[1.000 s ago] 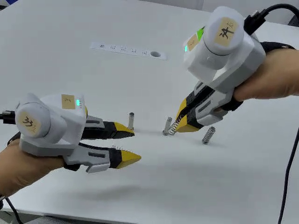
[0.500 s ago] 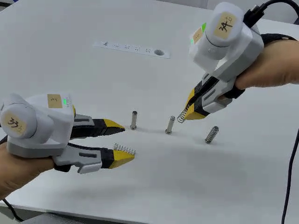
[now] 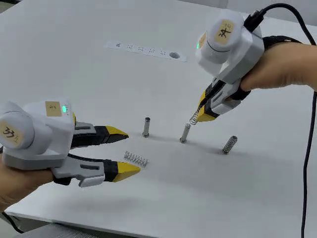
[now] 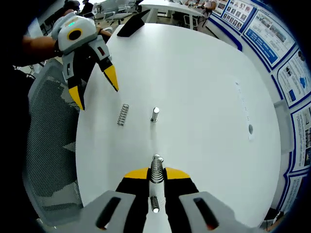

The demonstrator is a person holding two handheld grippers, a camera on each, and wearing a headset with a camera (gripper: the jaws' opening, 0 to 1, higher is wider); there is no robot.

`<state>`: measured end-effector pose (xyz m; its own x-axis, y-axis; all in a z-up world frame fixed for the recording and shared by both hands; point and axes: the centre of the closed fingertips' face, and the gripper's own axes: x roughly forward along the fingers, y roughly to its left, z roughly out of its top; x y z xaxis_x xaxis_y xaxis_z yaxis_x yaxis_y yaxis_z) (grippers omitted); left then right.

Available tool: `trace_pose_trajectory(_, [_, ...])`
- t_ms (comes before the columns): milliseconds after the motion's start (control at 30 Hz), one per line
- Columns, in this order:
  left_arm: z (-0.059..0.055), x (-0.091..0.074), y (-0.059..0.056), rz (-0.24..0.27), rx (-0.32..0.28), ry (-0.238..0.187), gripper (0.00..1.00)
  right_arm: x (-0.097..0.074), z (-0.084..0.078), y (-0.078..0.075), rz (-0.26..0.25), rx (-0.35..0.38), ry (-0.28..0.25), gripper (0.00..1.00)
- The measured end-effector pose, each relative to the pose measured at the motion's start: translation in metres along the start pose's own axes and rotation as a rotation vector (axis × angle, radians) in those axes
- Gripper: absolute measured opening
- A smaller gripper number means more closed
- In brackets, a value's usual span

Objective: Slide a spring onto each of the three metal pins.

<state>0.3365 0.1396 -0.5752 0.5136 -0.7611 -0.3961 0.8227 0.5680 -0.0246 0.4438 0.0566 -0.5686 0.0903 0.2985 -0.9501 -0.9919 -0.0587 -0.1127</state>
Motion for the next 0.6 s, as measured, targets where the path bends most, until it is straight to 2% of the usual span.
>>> trace_pose_trajectory(133, [-0.001,-0.001,0.0,0.004,-0.003,0.0,0.46,0.006,0.001,-0.005,0.005,-0.004,0.009,0.12])
trace_pose_trajectory(600, [-0.005,-0.003,0.003,0.013,-0.017,0.008,0.49,0.019,-0.002,-0.005,0.028,0.003,0.037,0.12])
